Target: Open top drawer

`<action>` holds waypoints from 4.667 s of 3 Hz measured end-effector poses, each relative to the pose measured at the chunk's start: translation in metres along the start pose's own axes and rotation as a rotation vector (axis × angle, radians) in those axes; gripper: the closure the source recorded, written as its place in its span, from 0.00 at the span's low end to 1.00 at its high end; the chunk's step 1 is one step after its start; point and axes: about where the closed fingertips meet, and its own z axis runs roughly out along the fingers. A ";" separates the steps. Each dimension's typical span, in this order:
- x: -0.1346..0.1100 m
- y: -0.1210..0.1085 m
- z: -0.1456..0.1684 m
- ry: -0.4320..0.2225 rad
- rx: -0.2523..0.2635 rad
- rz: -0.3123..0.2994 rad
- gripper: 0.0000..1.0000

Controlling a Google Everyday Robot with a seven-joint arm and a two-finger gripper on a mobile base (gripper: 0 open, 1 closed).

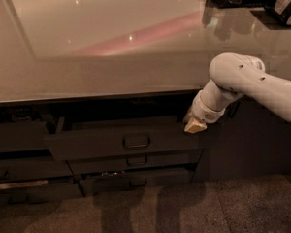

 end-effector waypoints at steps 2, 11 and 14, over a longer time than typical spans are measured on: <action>0.000 0.007 -0.001 -0.004 -0.007 -0.002 1.00; 0.004 0.038 -0.005 -0.017 -0.037 -0.017 1.00; 0.007 0.053 -0.007 -0.020 -0.046 -0.025 1.00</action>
Offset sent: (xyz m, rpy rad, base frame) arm -0.1394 -0.0040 -0.0782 0.0796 0.1138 0.0743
